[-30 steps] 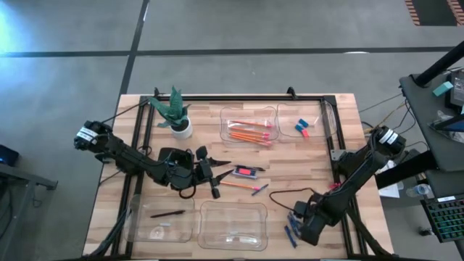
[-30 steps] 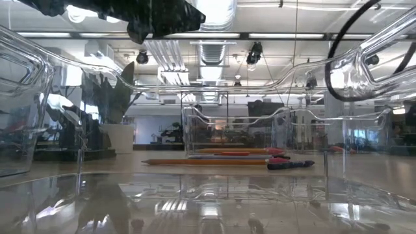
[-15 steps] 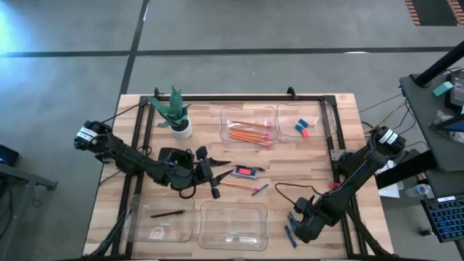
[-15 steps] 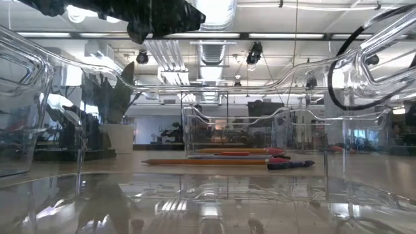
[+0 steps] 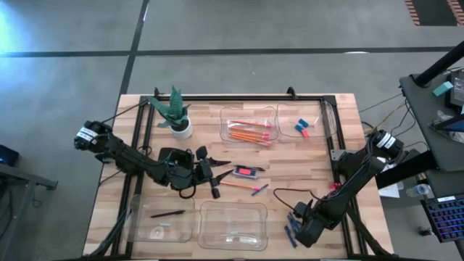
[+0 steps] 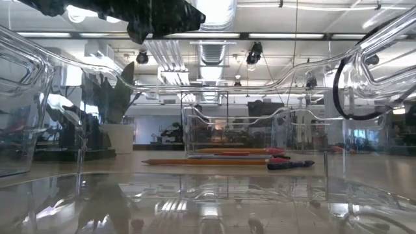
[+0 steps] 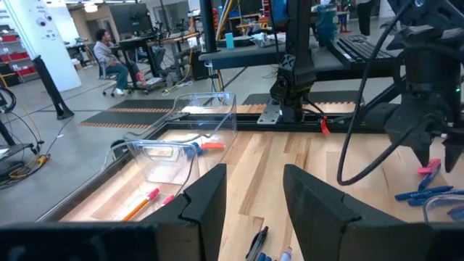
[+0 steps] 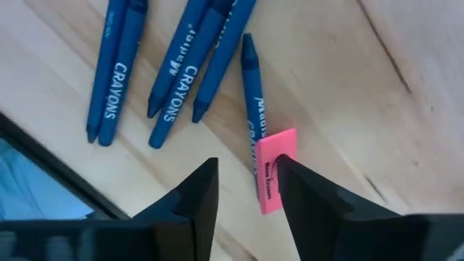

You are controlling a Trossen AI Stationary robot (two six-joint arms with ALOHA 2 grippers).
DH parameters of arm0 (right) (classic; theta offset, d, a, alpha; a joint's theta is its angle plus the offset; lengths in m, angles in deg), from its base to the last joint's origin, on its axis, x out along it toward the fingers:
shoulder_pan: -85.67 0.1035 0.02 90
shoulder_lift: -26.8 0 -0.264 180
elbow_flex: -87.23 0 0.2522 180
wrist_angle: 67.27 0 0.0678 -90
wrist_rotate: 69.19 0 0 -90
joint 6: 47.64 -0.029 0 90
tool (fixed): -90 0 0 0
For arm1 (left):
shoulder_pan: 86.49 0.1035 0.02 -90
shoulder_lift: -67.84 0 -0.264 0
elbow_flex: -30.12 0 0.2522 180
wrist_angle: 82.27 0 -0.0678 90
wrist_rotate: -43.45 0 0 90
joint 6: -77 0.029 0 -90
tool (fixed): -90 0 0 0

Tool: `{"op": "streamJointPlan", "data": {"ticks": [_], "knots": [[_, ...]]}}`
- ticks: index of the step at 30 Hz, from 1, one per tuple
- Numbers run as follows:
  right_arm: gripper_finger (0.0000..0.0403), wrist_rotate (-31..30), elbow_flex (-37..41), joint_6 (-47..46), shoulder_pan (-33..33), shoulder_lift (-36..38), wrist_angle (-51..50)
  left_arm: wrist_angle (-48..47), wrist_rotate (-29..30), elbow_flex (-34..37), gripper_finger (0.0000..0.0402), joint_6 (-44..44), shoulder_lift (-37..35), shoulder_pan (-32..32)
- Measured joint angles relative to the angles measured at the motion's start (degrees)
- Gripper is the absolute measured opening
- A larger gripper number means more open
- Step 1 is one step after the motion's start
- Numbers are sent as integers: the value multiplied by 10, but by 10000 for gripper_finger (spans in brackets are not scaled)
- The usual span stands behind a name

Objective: Sort crayons/erasers/pens/pencils in bins
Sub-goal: Put the pink eraser into the top right transparent bin

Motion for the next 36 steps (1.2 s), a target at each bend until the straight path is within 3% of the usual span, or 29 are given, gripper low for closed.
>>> {"op": "streamJointPlan", "data": {"ticks": [8, 29, 36], "knots": [[123, 0, 0, 16, 1, -5, -42, 0, 0, 0, 125, 0, 0, 0], [122, 24, 41, 32, 1, -4, -24, 0, 0, 0, 125, 0, 0, 0], [80, 25, 42, 31, 1, -4, -24, 0, 0, 0, 125, 0, 0, 0]]}}
